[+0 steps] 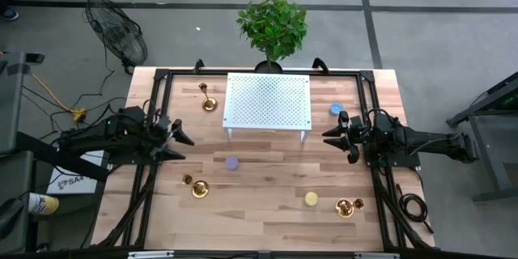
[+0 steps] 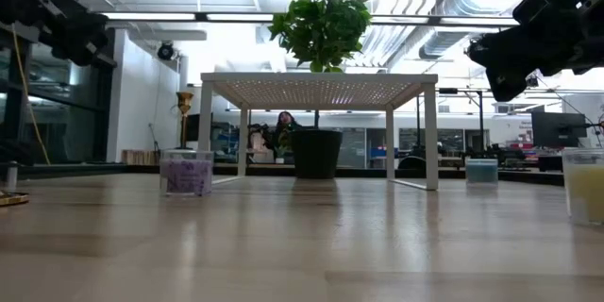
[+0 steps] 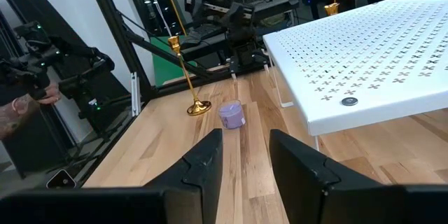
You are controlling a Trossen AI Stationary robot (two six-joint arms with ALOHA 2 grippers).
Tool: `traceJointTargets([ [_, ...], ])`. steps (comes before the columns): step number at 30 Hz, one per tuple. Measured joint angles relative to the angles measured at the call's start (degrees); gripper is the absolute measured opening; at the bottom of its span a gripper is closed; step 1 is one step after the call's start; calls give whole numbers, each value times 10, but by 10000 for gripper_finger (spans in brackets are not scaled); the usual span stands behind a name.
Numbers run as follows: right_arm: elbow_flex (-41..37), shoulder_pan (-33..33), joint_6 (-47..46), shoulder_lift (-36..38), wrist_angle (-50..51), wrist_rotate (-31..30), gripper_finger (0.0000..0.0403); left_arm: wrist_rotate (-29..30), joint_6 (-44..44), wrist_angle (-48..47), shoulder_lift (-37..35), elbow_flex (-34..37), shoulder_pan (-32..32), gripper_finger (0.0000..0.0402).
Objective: Pick & Place candle stick holders
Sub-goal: Put the bottom left gold candle holder on the shelf
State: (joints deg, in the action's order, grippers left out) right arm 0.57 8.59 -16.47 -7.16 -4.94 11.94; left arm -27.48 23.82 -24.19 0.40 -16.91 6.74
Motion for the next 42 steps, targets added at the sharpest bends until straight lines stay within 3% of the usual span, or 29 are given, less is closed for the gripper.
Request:
traceJointTargets([
  [10, 0, 0, 0, 0, 0, 0, 114, -32, -69, -30, 0, -1, 0, 307],
  [27, 0, 0, 0, 0, 0, 0, 114, -62, 0, -206, 0, -1, 0, 307],
  [42, 0, 0, 0, 0, 0, 0, 114, -78, -43, -173, 0, -2, 0, 307],
])
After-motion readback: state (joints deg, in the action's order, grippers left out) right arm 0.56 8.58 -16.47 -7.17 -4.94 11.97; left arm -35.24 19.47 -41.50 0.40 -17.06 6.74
